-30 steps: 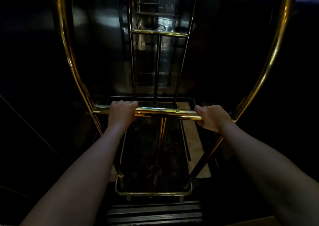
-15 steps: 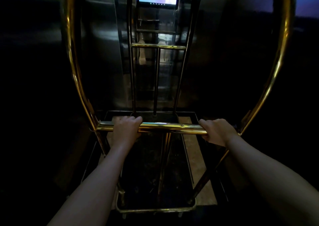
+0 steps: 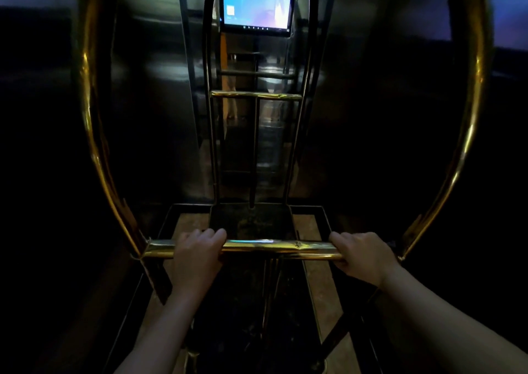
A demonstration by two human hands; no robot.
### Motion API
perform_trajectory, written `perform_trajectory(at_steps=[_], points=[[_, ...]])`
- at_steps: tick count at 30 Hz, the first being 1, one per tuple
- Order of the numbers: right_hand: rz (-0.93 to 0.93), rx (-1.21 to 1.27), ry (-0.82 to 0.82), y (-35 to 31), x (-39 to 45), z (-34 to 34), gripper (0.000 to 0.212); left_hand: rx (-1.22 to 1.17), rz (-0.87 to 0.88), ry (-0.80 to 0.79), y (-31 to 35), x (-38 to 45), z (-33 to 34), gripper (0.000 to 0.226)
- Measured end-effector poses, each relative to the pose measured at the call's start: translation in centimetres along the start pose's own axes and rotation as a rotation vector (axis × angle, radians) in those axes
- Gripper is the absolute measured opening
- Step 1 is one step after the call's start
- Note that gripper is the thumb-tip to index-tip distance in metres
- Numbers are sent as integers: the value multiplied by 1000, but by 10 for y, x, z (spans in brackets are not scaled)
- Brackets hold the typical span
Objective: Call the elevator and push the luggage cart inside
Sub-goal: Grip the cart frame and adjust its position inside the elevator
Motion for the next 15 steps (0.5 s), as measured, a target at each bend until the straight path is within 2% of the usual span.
perform_trajectory(at_steps=[4,7,11,12,13,15], points=[[11,-16,0,6,1,3,36,-66,14,11,-3,3,8,39],[26,5,28,5,3,2,36,-127,66,-62,-6,4,6,47],[37,27,60,3,6,-3,40,-395,153,-140,-18,5,-16,44],[27,27,67,4,6,-4,42,-440,158,-60,-24,2,-25,40],[18,33,73,5,5,-4,45,-442,139,87,-33,-1,-35,34],[5,42,82,5,5,-2,56,-355,-29,459,-61,-11,-60,25]])
Point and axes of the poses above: each hand's wrist, its own x-axis towards the middle knuckle, its own z-axis out of the palm, y = z × x, the point moved 2 cm from there along x, towards the middle knuckle, and after that the axes turned 5 degrees about -z, right-handed, at the moved point
